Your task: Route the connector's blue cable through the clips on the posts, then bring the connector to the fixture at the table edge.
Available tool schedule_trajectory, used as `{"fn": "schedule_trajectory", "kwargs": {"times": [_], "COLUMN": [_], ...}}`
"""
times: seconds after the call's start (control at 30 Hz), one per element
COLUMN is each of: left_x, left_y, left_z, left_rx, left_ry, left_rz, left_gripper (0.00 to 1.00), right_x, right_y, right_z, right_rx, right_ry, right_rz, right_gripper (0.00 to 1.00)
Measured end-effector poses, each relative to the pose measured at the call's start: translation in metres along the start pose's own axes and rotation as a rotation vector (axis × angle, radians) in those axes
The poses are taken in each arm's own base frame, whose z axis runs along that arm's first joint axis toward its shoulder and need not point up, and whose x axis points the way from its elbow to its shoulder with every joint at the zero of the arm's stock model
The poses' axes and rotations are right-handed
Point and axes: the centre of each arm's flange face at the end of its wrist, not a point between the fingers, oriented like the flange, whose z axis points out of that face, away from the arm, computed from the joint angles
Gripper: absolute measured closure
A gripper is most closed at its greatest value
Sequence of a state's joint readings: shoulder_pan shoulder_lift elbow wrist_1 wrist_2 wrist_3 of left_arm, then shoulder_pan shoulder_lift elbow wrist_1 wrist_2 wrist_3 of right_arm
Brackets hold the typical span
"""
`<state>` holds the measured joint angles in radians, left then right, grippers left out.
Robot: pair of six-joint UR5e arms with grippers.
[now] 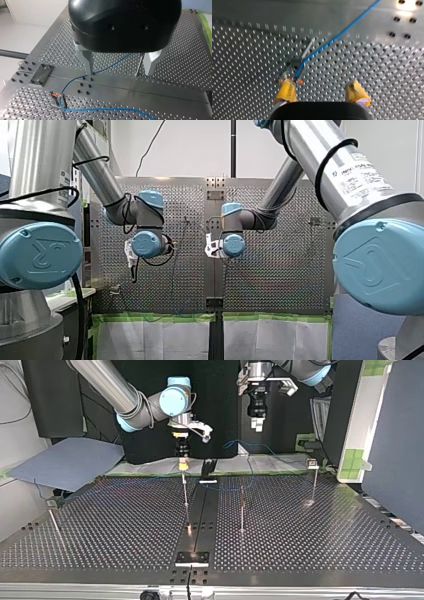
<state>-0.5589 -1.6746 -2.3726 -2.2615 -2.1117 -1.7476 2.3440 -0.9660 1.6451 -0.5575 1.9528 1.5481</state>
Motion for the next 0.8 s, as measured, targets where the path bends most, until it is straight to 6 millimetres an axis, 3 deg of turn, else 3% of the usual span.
{"fn": "schedule_trajectory", "kwargs": {"times": [0.37,0.8], "left_x": [-0.001,-0.001], "left_y": [0.011,0.012], "left_z": [0.005,0.006], "left_rx": [-0.064,-0.075], "left_ry": [0.001,-0.001], "left_rz": [0.027,0.031], "left_gripper": [0.00,0.00], "right_x": [0.000,0.000], "right_y": [-0.045,-0.052], "right_z": [-0.028,-0.033], "right_rx": [0.081,0.093], "right_ry": [0.010,0.013], "right_rz": [0.014,0.019], "right_gripper": [0.01,0.01]}}
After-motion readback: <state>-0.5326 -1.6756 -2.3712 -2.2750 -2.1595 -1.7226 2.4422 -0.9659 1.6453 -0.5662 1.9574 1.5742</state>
